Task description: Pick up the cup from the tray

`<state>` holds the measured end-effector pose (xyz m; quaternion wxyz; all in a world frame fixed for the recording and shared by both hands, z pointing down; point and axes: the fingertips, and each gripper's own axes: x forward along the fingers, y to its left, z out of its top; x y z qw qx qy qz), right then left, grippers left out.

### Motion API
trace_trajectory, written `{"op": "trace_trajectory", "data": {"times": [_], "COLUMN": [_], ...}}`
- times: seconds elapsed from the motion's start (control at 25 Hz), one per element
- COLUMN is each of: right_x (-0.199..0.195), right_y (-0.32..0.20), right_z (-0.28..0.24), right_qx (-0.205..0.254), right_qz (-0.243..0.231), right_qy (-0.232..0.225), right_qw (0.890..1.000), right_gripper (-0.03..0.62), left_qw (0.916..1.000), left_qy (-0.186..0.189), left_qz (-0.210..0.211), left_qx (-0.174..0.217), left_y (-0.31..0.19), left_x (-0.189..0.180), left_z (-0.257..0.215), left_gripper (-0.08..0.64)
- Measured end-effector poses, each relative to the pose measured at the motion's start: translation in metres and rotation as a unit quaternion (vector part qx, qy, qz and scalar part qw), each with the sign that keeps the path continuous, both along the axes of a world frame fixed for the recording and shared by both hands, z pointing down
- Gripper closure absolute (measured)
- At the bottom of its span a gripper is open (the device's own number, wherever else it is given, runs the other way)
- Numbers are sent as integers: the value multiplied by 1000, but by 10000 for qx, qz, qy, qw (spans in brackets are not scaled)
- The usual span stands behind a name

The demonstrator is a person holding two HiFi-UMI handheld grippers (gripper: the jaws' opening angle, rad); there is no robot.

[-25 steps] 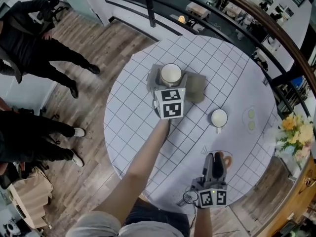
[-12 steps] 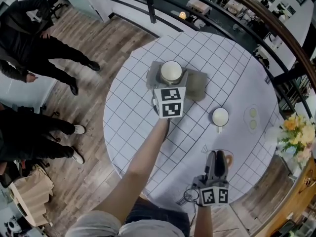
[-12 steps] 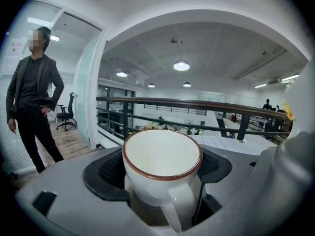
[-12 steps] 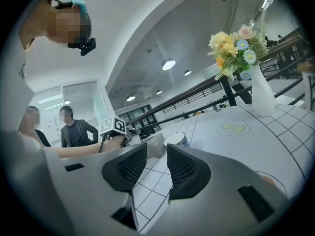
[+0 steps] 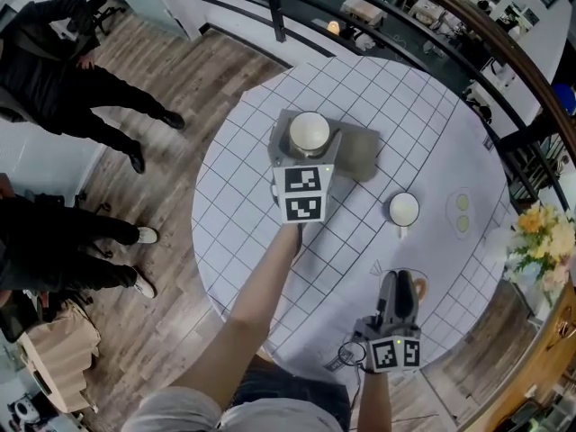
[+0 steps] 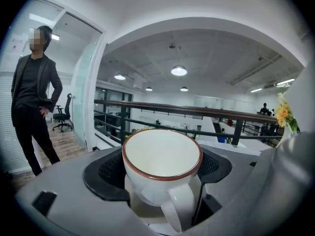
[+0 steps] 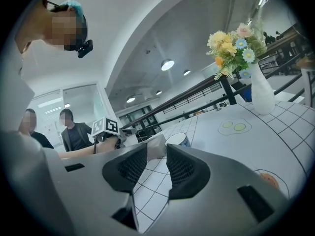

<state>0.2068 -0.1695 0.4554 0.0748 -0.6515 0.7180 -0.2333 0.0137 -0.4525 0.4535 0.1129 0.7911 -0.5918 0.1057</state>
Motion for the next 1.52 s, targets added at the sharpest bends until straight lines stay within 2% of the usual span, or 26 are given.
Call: {"op": "trace_trajectory", "data": {"times": [0.32,0.52,0.92,1.52], "right_x": [-5,-9,-22,-19], "right_y": [3,8,30,42], "right_z": [-18,-23,-16,-1], "right_qx": [205,288,187,-48], "right_qz": [-67,-91,-127,-34], "right_qy": [47,35,-10,-5], "right_qw": [9998,9995,9997,10000], "right_gripper": [486,492,497,502], "left_qw": [9991,9985,9982,9956], "left_qy": [173,199,22,-181], "left_qz": [250,357,604,744], "left_qx": [295,373,-53,-538], "left_y": [38,75,125,133], "left_x": [-15,-23,-14,0], "left_z": [-48,-61,1,71], "left_gripper": [147,147,147,147]}}
